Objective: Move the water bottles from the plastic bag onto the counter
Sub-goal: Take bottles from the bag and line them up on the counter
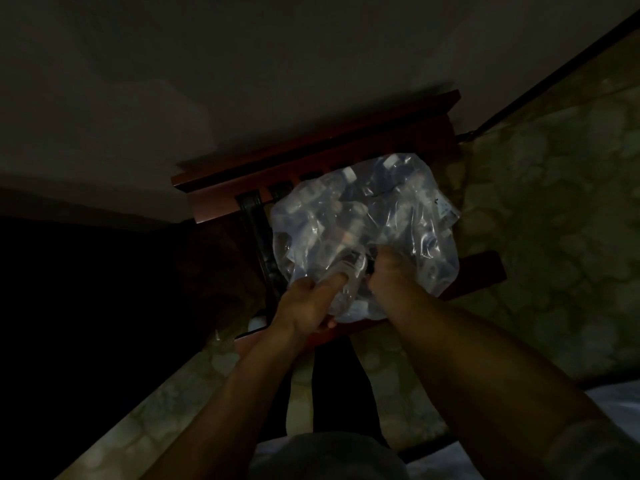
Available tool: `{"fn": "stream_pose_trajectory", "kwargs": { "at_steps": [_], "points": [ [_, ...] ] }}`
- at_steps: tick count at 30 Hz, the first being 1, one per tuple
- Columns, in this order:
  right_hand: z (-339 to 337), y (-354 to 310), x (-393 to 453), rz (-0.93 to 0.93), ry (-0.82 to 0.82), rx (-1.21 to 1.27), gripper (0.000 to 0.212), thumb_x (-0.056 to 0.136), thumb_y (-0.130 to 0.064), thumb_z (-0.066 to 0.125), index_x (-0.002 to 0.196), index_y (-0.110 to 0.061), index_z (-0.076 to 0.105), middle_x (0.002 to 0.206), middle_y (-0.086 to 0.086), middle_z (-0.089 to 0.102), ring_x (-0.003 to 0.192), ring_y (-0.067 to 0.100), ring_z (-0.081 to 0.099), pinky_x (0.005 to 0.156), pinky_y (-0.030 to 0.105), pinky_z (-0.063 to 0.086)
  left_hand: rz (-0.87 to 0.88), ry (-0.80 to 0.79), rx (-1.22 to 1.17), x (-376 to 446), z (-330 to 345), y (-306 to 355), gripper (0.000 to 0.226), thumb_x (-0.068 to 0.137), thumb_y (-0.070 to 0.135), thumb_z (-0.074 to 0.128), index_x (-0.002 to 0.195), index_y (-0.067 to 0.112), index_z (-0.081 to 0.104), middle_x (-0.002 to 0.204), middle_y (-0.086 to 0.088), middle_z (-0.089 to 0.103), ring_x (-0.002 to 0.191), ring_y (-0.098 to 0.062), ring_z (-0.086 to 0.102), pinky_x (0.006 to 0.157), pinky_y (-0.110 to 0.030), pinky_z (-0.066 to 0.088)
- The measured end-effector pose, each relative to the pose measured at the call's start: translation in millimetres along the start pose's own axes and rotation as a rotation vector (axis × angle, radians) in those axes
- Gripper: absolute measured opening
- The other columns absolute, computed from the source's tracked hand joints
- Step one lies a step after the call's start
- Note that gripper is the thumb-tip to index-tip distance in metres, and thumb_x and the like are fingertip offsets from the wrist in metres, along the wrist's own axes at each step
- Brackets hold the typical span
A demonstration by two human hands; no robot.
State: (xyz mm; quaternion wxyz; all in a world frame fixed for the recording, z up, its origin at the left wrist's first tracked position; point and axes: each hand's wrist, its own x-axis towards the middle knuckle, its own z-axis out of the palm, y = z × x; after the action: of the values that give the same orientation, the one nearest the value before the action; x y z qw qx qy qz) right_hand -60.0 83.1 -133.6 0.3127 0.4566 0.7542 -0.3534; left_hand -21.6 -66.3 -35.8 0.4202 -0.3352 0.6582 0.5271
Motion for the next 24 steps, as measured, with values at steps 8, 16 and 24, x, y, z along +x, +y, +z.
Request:
{"fn": "stream_pose_trajectory", "kwargs": {
  "at_steps": [8, 16, 24],
  "points": [
    [12, 4, -14, -0.148, -0.009, -0.116, 0.043, 0.102, -0.027, 0.043, 0.141, -0.01, 0.045, 0.146, 0.02, 0.043, 0.128, 0.032, 0.047, 0.087, 0.02, 0.051, 0.011, 0.016, -0.069, 0, 1, -1, 0.045, 0.089, 0.046, 0.062, 0.102, 0.004, 0.068, 0.072, -0.012, 0.071, 0.056, -0.02, 0.063, 0.057, -0.027, 0.052],
    [-3, -6, -10, -0.067, -0.039, -0.447, 0.035, 0.097, -0.028, 0.052, 0.127, -0.009, 0.058, 0.133, 0.017, 0.055, 0.122, 0.035, 0.053, 0.103, 0.044, 0.046, 0.03, 0.035, -0.02, 3, 1, 0, 0.046, 0.088, 0.049, 0.064, 0.111, 0.009, 0.064, 0.096, -0.01, 0.073, 0.069, -0.02, 0.067, 0.055, -0.025, 0.054],
    [-29, -6, -20, 0.37, -0.317, 0.928, 0.048, 0.092, -0.033, 0.058, 0.134, -0.01, 0.052, 0.128, 0.016, 0.059, 0.117, 0.031, 0.057, 0.088, 0.041, 0.053, -0.037, -0.012, -0.13, -2, 1, 6, 0.045, 0.09, 0.047, 0.062, 0.109, 0.006, 0.067, 0.087, -0.006, 0.072, 0.062, -0.014, 0.064, 0.048, -0.02, 0.049]
  ]
}}
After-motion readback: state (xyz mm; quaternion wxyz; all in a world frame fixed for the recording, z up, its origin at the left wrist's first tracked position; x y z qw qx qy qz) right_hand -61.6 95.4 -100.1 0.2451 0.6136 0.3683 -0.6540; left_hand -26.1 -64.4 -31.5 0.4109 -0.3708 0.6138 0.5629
